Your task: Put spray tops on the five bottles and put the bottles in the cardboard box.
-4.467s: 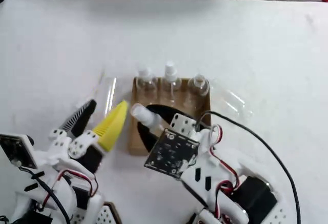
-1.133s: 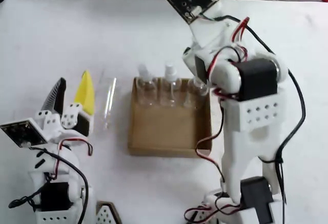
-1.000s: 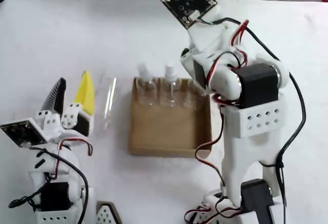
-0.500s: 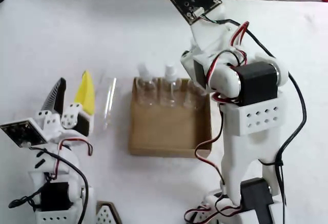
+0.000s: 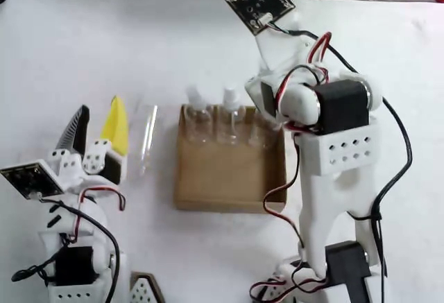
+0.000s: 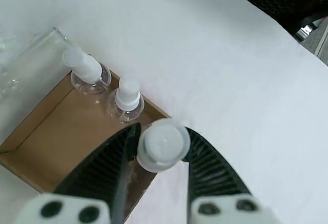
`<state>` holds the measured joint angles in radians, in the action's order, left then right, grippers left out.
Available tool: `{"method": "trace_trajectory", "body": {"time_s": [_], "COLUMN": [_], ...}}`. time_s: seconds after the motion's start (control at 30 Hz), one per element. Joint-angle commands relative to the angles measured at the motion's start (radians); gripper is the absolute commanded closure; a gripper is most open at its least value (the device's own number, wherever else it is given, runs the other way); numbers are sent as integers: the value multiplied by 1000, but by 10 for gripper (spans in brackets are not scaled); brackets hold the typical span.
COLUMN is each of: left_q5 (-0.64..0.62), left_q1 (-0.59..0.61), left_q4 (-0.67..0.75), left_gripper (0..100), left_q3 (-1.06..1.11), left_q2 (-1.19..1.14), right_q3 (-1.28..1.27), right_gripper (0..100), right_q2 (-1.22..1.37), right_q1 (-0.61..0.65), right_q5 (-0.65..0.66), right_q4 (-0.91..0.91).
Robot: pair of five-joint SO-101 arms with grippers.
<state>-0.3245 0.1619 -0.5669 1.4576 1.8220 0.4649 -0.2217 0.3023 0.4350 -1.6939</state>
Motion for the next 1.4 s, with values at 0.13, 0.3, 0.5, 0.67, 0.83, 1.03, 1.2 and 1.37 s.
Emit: {"method": "trace_trajectory", "body": {"time_s": [0.13, 0.3, 0.5, 0.67, 0.83, 1.03, 1.2, 1.37], "left_q5": [8, 8, 8, 8, 8, 8, 8, 8], "left_q1": [5, 5, 5, 5, 5, 4, 4, 4], "left_q4": [29, 29, 29, 31, 31, 32, 34, 35], "left_gripper": [789, 789, 789, 789, 789, 789, 789, 789], "left_q3": [-6, -6, -6, -6, -6, -6, -6, -6], "left_q2": [8, 8, 8, 8, 8, 8, 8, 8], "right_q3": [-192, -334, -511, -598, -644, -718, -779, -879], "right_gripper": [981, 981, 981, 981, 981, 981, 981, 981], "right_q2": [-21, -22, -22, -22, -22, -22, -35, -150], "right_q1": [-54, -70, -68, -70, -104, -122, -120, -120], "right_q5": [-3, -3, -3, -3, -6, -11, -12, -48], "right_q4": [139, 286, 472, 576, 656, 730, 788, 849]}}
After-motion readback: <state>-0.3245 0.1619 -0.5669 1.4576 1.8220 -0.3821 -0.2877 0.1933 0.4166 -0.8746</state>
